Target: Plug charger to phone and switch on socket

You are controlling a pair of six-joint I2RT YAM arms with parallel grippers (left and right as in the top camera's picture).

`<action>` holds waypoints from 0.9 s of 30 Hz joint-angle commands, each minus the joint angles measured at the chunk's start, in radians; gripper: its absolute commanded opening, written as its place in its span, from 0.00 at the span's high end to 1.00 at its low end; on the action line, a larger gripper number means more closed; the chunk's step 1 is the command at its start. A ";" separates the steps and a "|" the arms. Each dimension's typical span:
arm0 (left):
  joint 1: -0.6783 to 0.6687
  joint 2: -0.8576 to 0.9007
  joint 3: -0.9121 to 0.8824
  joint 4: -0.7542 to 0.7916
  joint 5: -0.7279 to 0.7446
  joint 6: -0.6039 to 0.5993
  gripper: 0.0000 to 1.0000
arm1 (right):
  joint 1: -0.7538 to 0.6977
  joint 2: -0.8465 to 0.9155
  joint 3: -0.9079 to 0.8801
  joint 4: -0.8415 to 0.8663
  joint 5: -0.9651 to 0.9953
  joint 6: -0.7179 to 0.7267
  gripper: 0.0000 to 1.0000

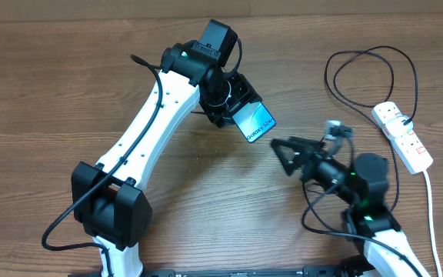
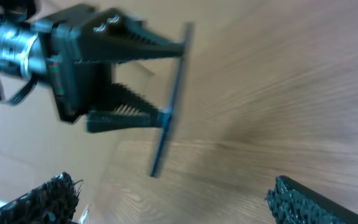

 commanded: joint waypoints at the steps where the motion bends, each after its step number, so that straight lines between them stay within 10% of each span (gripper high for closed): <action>1: -0.002 0.000 0.002 0.007 0.026 -0.018 0.63 | 0.094 0.076 0.016 0.098 0.143 0.023 0.00; 27: -0.018 0.000 0.002 -0.008 0.105 0.028 0.63 | 0.233 0.299 0.024 0.434 0.428 0.165 0.14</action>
